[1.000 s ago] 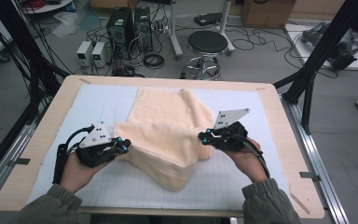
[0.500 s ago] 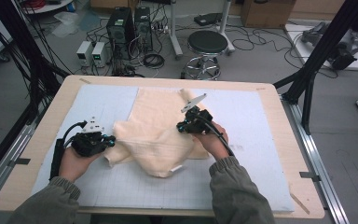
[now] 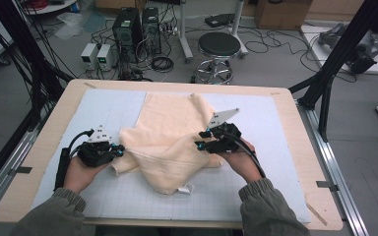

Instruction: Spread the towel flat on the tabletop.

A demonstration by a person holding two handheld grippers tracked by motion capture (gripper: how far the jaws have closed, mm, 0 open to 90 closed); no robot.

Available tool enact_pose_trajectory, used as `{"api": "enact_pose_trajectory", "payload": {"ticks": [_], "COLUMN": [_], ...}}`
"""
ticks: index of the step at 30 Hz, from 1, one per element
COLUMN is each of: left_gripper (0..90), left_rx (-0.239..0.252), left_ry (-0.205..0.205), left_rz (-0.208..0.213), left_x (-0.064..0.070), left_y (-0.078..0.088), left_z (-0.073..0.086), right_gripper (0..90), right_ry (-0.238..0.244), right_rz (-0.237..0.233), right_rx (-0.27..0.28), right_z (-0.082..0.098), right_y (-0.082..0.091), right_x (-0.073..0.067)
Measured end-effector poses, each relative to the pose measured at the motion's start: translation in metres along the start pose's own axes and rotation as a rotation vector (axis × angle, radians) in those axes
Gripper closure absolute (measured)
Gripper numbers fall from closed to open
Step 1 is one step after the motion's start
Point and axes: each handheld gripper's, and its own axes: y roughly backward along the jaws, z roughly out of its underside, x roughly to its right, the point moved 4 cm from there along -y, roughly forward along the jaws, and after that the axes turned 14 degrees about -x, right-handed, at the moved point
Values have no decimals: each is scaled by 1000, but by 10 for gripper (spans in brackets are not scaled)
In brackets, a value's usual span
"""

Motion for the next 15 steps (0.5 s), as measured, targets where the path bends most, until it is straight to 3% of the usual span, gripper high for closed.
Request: {"api": "enact_pose_trajectory", "payload": {"ticks": [3,5,7,8,12,15], "left_gripper": [851,851,851,850,850,851], "left_rx": [-3,-7,-8,-11,-15,-33], "left_ry": [-5,-10,-11,-16,-18,-27], "left_rz": [2,5,11,12,26,32], "left_x": [1,1,2,3,5,6], "left_y": [0,-2,-5,-6,-11,-16], "left_z": [1,1,0,1,3,4], "right_gripper": [575,532,509,498,472,564], "right_ry": [7,-2,25,50,69,46], "right_rz": [3,-34,-58,-55,-66,-97], "right_rx": [1,-22,-49,-59,-135,-184], "right_z": [13,17,16,14,9,12], "right_y": [5,4,-1,-6,-34,-58], "right_x": [-10,-15,-22,-23,-26,-23]}}
